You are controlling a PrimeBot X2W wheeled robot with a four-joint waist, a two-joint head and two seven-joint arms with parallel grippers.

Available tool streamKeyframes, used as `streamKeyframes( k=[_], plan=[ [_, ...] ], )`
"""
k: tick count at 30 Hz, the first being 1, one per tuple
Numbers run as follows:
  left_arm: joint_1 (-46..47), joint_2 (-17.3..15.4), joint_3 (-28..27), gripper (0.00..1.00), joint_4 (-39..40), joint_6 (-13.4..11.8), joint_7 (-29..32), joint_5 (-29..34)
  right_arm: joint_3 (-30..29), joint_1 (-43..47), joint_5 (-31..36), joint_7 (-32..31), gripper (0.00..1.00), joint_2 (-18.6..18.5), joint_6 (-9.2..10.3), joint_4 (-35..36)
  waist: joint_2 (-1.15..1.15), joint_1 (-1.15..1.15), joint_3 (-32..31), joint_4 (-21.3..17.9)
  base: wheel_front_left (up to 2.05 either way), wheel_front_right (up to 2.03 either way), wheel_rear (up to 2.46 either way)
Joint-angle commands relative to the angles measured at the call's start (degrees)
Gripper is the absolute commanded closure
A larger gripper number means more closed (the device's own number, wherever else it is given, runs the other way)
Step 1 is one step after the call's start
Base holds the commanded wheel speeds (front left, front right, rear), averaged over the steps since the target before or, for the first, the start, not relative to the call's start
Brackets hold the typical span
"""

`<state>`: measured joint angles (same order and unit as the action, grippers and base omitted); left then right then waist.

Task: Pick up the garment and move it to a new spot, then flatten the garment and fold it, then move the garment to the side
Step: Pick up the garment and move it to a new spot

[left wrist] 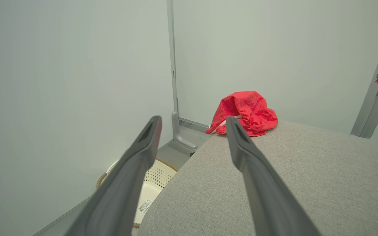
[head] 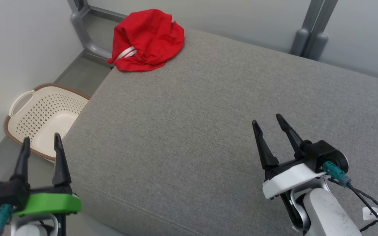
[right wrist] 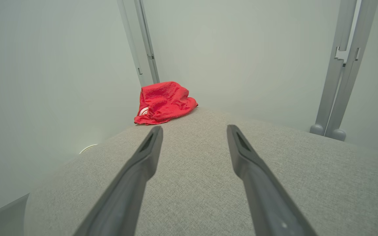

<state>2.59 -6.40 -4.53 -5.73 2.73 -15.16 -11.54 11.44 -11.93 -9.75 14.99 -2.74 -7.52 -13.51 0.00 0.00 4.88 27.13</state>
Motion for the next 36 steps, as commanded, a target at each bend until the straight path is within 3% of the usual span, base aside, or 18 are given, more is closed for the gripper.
streamKeyframes(
  k=[1, 7, 21, 27, 36],
  plan=[
    [2.9, -1.1, -0.3, 0.0, -0.2, 0.4, 0.0, 0.2, -0.6, -1.3, 1.0, -0.1, 0.0, -0.3, 0.06, 0.8, 0.0, 0.0, 5.1, -3.8, 0.0, 0.0, 0.0],
    [16.2, -6.9, 0.3, 0.0, -4.0, 2.0, 2.3, 1.1, -2.0, -5.2, 4.2, -1.2, 0.0, -0.3, 0.06, 3.9, 0.0, 0.0, 12.6, -8.2, 0.0, 0.0, 0.0],
    [49.9, -17.9, -3.2, 0.0, -23.1, 4.1, 15.8, -7.7, -0.9, -12.0, 9.5, -4.2, 0.0, -1.0, 0.06, 11.6, 0.0, 0.0, 30.2, -17.6, 0.0, 0.0, 0.0],
    [56.7, -19.9, -3.7, 0.0, -31.4, 4.1, 18.2, -9.3, -0.4, -12.4, 10.6, -5.0, 0.0, -1.4, 0.06, 15.2, 0.0, 0.0, 34.6, -19.5, 0.0, 0.0, 0.0],
    [60.4, -19.8, -3.8, 0.0, -40.4, 4.1, 19.1, -11.3, -0.7, -11.5, 11.8, -6.1, 0.0, -1.8, 0.07, 19.0, 0.0, 0.0, 38.3, -20.2, 0.0, 0.0, 0.0]
  ],
)
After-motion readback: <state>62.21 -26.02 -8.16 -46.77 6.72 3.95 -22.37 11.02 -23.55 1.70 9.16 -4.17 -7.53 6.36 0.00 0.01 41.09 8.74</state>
